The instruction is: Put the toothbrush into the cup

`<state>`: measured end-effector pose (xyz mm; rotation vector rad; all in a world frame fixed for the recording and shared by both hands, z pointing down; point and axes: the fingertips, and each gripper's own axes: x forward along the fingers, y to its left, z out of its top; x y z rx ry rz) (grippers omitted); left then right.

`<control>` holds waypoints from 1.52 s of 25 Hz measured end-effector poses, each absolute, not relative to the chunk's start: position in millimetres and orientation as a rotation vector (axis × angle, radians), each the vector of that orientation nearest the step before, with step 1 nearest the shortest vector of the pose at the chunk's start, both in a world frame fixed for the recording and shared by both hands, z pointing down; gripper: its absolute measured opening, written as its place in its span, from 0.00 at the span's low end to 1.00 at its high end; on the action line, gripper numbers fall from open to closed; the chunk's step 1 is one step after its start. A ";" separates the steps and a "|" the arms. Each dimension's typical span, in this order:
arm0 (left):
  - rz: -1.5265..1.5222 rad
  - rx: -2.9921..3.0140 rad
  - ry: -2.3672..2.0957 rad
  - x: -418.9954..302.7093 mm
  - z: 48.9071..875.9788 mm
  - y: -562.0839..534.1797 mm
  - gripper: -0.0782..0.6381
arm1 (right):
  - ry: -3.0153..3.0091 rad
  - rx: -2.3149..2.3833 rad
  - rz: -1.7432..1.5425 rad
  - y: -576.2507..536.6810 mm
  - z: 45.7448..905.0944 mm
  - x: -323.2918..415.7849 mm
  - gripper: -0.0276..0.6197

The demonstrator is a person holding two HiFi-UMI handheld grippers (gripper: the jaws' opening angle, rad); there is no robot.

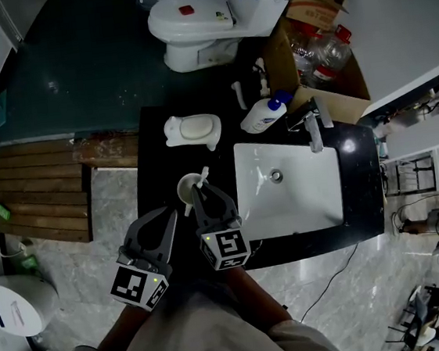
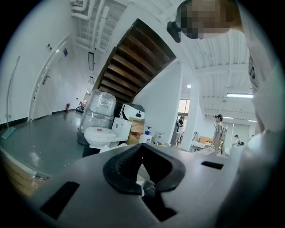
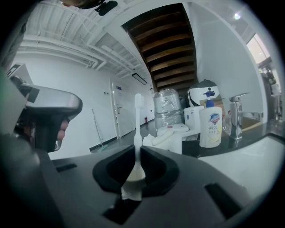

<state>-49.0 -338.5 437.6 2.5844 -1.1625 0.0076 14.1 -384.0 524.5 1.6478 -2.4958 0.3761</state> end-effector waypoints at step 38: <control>-0.040 2.590 -1.078 -49.6 433.1 -333.5 0.12 | -2.511 1.701 0.250 -358.6 472.8 22.2 0.11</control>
